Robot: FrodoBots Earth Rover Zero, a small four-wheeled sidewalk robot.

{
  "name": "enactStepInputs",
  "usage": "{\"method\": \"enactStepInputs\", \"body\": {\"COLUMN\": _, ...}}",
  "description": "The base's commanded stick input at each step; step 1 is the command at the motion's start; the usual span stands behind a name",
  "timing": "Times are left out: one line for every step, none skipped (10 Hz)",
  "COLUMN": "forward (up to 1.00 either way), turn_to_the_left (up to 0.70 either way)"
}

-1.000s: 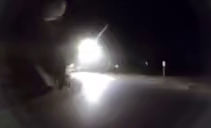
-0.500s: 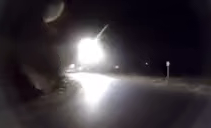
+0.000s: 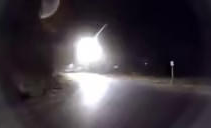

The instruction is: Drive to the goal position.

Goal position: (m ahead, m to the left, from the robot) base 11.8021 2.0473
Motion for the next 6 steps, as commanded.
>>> {"method": "enactStepInputs", "body": {"forward": 1.00, "turn_to_the_left": 0.03}}
{"method": "enactStepInputs", "body": {"forward": 1.00, "turn_to_the_left": 0.03}}
{"method": "enactStepInputs", "body": {"forward": 1.00, "turn_to_the_left": 0.04}}
{"method": "enactStepInputs", "body": {"forward": 1.00, "turn_to_the_left": 0.05}}
{"method": "enactStepInputs", "body": {"forward": 1.00, "turn_to_the_left": 0.08}}
{"method": "enactStepInputs", "body": {"forward": 1.00, "turn_to_the_left": 0.10}}
